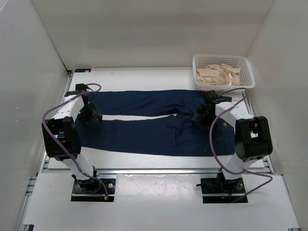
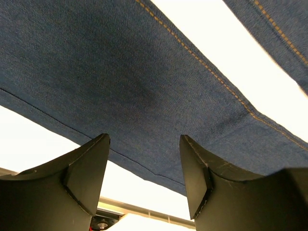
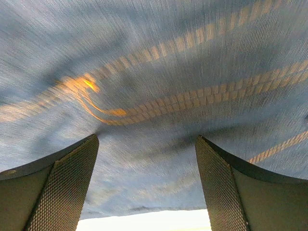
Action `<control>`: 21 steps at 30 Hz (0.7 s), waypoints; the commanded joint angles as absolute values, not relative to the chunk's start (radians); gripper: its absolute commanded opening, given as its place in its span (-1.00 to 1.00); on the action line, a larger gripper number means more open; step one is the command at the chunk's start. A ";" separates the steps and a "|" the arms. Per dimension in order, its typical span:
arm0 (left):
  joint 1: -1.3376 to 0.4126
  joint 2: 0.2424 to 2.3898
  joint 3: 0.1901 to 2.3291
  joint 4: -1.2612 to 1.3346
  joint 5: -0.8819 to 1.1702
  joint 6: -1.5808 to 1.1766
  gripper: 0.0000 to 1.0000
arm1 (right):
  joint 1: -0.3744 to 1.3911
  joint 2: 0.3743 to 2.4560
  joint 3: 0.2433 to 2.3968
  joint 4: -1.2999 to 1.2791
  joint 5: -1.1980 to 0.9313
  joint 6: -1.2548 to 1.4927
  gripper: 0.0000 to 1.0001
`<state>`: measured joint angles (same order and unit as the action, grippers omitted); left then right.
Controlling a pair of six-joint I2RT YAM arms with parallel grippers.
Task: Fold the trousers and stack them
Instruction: Fold the trousers
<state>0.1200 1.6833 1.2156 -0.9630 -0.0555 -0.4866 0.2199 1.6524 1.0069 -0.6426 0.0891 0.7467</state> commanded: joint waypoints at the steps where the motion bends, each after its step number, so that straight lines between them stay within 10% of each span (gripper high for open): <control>1: 0.124 1.678 1.259 -0.951 -0.077 -0.491 0.43 | 0.172 1.651 1.069 -0.611 0.147 0.699 0.71; 11: 0.397 1.539 1.105 -0.960 -0.167 -0.682 0.43 | 0.150 1.307 1.014 -0.715 0.121 0.611 0.82; 21: 0.675 1.698 1.134 -0.899 -0.071 -0.640 0.18 | 0.150 1.135 0.831 -0.770 -0.066 0.630 0.46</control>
